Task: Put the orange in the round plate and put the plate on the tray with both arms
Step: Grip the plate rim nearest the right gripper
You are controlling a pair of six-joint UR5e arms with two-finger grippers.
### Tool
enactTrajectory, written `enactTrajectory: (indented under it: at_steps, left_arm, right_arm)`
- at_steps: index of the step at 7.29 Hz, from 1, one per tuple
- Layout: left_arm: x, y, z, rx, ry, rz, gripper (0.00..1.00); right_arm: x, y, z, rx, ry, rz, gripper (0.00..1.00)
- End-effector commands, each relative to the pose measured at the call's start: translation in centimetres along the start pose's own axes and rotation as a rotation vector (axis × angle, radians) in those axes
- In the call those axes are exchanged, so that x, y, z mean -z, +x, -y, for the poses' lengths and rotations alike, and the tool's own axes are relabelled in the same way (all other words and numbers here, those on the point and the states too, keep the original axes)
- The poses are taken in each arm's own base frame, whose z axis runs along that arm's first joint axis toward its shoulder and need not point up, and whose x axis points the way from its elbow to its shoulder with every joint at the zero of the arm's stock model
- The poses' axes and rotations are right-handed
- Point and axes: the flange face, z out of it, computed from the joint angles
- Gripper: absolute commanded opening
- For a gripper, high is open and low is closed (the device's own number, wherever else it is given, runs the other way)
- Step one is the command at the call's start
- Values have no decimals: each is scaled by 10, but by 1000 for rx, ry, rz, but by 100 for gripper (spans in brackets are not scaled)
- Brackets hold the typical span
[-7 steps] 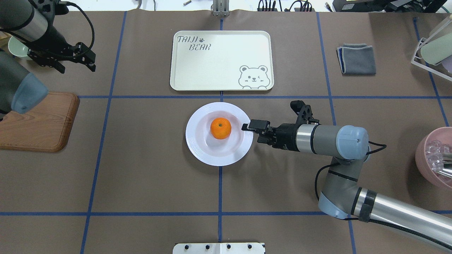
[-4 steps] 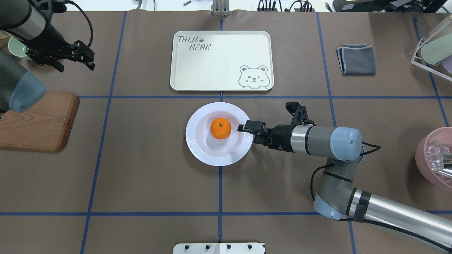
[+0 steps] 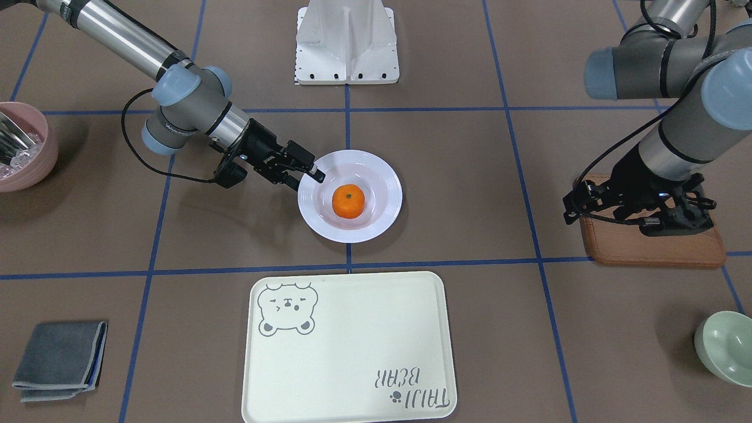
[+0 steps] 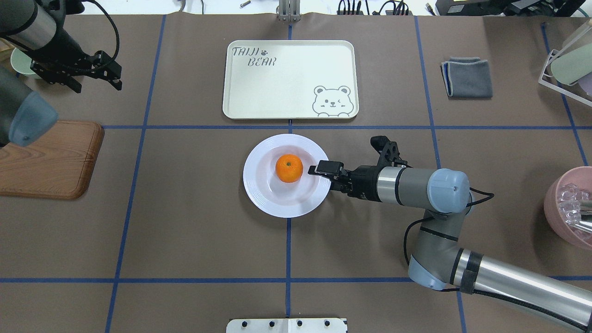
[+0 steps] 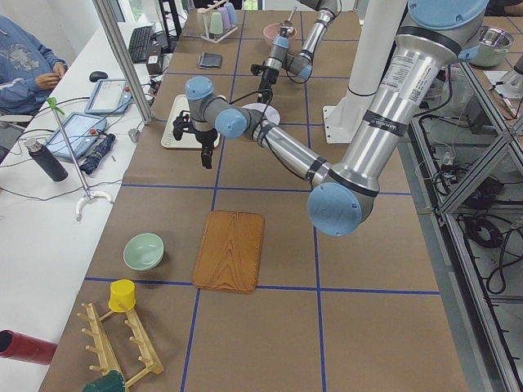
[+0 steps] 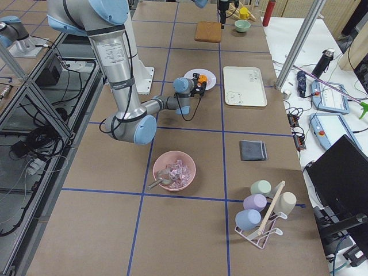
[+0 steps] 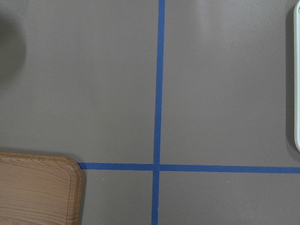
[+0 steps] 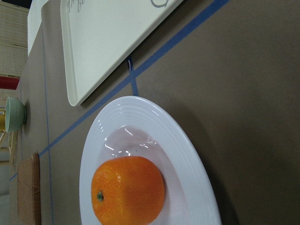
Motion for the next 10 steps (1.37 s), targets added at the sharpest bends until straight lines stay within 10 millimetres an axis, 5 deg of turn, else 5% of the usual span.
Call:
enactTrajectory:
  at_steps: [1, 2, 7, 10]
  left_arm:
    - [3, 2, -2, 5, -6, 6, 97]
    - [4, 2, -2, 6, -5, 5, 97]
    - [8, 2, -2, 3, 2, 2, 97]
    - [9, 2, -3, 2, 3, 1, 97]
  right_arm:
    - [-4, -3, -3, 0, -4, 4, 93]
    - [-5, 0, -3, -1, 2, -1, 89]
    - [-5, -2, -3, 0, 2, 4, 22]
    - [0, -6, -2, 4, -2, 45, 1]
